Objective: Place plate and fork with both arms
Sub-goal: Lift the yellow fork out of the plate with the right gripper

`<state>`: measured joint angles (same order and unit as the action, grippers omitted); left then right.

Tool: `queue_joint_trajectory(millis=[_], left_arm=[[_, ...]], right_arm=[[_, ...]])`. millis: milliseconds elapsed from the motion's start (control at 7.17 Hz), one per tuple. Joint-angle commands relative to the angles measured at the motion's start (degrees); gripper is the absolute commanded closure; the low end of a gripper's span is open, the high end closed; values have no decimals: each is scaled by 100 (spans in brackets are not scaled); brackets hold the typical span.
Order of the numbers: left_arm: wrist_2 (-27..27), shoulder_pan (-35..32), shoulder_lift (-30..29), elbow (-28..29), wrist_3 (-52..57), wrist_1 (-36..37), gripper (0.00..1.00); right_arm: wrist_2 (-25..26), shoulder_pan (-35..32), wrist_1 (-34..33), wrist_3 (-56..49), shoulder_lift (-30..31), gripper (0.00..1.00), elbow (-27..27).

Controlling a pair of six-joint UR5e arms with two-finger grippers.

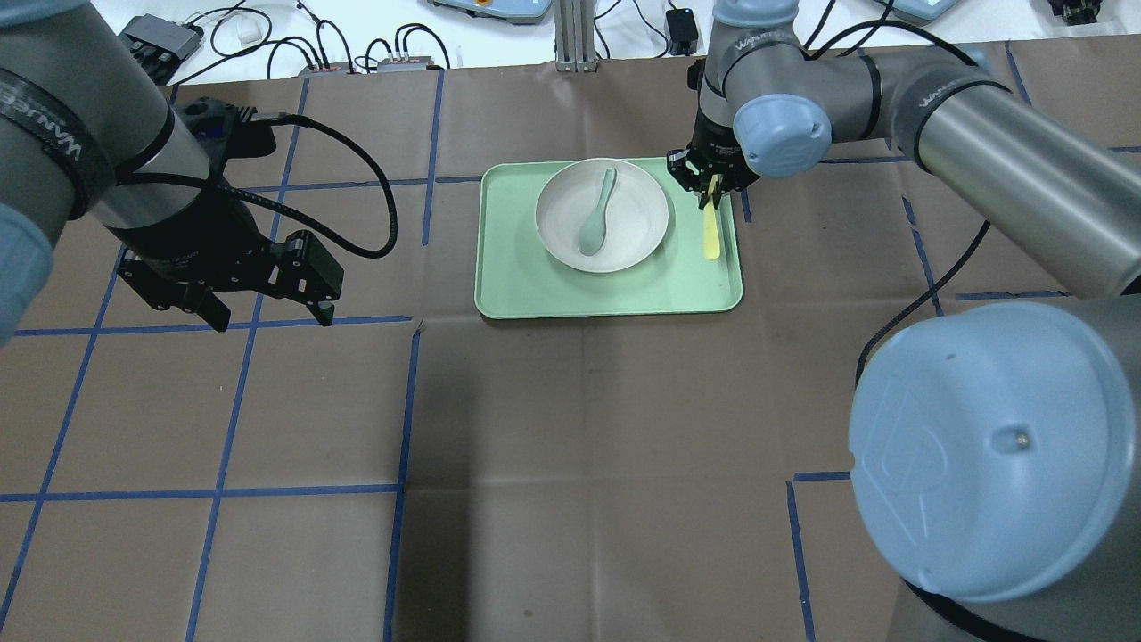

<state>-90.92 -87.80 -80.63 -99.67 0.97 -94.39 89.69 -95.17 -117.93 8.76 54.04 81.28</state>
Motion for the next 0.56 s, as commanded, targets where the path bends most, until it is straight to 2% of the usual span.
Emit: queue_joint_trajectory(millis=[0, 419], left_arm=[[4, 0, 4, 0, 0, 0, 0], [4, 0, 4, -9, 0, 0, 0]], right_arm=[[-4, -19, -397, 37, -341, 98, 81], [5, -46, -380, 55, -298, 94, 11]])
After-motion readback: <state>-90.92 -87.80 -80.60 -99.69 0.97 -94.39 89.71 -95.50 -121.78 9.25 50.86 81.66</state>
